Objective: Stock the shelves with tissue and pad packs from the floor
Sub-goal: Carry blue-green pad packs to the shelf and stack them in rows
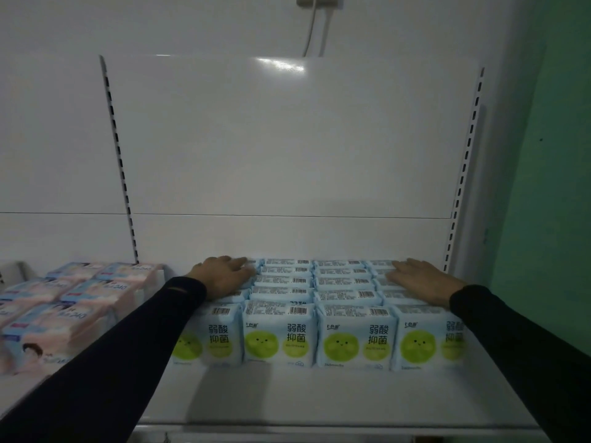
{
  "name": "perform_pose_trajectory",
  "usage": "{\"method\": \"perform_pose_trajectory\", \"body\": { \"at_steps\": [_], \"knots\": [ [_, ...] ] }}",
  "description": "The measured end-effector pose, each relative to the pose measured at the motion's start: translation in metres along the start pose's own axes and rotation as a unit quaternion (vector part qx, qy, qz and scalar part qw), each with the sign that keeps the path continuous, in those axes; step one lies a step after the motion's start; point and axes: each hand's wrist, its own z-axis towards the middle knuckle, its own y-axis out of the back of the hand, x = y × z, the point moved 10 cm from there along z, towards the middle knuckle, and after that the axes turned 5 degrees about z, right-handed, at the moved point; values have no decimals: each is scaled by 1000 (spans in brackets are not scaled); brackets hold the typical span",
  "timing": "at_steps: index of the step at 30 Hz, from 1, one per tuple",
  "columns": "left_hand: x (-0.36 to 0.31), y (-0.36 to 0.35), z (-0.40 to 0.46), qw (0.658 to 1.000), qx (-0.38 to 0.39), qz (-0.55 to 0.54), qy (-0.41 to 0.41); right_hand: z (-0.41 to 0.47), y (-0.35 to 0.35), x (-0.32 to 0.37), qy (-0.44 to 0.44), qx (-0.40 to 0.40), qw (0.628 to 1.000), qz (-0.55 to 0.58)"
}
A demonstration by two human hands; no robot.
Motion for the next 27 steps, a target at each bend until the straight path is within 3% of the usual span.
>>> {"method": "perform_pose_trajectory", "body": {
  "at_steps": [3,9,15,27],
  "knots": [
    [1,23,-7,995,-75,-55,-20,-15,15,3,15,-21,1000,-7],
    [8,33,-49,985,-84,-145,-30,-56,12,7,51,-37,998,-11],
    [13,8,-79,992,-42,-115,-11,-69,-8,0,31,-30,997,-72],
    [-1,2,-66,995,-85,-38,-25,-67,-12,6,25,-37,996,-83]
  ]
}}
